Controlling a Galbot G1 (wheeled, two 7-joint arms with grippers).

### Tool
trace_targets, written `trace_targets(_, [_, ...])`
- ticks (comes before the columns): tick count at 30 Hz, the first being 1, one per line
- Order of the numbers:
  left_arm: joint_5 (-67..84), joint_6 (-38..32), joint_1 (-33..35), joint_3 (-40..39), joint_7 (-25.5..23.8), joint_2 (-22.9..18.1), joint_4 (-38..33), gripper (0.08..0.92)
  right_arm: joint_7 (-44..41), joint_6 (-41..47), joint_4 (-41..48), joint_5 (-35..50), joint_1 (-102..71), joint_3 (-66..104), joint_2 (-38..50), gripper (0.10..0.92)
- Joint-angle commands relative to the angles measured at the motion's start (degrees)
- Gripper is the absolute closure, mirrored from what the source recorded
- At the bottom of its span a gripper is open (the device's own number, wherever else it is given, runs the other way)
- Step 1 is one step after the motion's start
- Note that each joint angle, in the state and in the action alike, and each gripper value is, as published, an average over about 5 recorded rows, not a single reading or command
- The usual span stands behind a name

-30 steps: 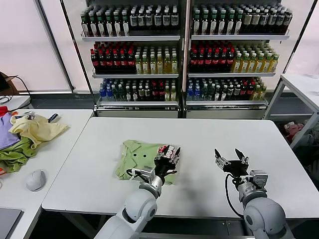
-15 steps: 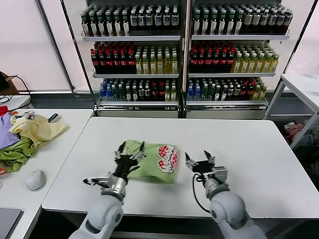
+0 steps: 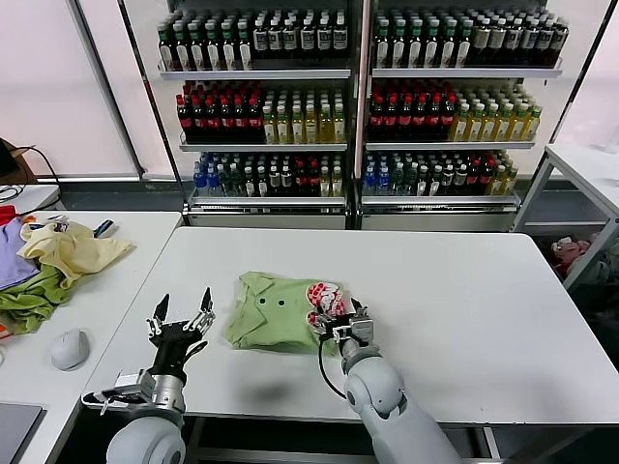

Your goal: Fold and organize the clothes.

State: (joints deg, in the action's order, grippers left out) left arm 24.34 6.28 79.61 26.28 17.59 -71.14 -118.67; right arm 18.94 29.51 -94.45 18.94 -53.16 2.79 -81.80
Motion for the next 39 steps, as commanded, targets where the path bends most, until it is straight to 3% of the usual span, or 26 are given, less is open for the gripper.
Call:
trace_targets(1, [-0.6, -0.9, 5.3, 4.0, 0.6, 0.7, -2.7, 0.177, 2.4, 0.3, 7.5, 0.8, 2.8, -2.2, -3.3, 0.275])
trace_targets(8, [-1.0, -0.9, 5.9, 3.2, 0.7, 0.6, -3.5, 0.177, -0.4, -1.5, 6.4, -1.2, 2.9, 0.0, -0.4, 0.473])
trace_targets(19, [-3.1, -0.7, 5.9, 1.0, 0.6, -0.4, -4.2, 0.177, -8.3, -3.8, 7.7, -4.2, 7.6, 7.8, 12.2, 0.797])
trace_targets(23, [-4.3, -0.6, 5.7, 0.0, 0.5, -1.0, -4.0, 0.177, -11.0, -7.4, 7.7, -5.7, 7.2, 9.3, 14.8, 0.857])
trace_targets(27, [-5.3, -0.6, 5.6, -1.1, 0.2, -1.5, -4.0, 0.177, -11.9, -13.5, 5.4, -6.8, 4.4, 10.9, 15.8, 0.797])
trace_targets(39, [-7.7, -0.8, 6.9, -3.5, -0.9, -2.5, -5.0, 0.177, -11.2, -20.3, -8.8, -5.5, -11.5, 19.7, 15.7, 0.462])
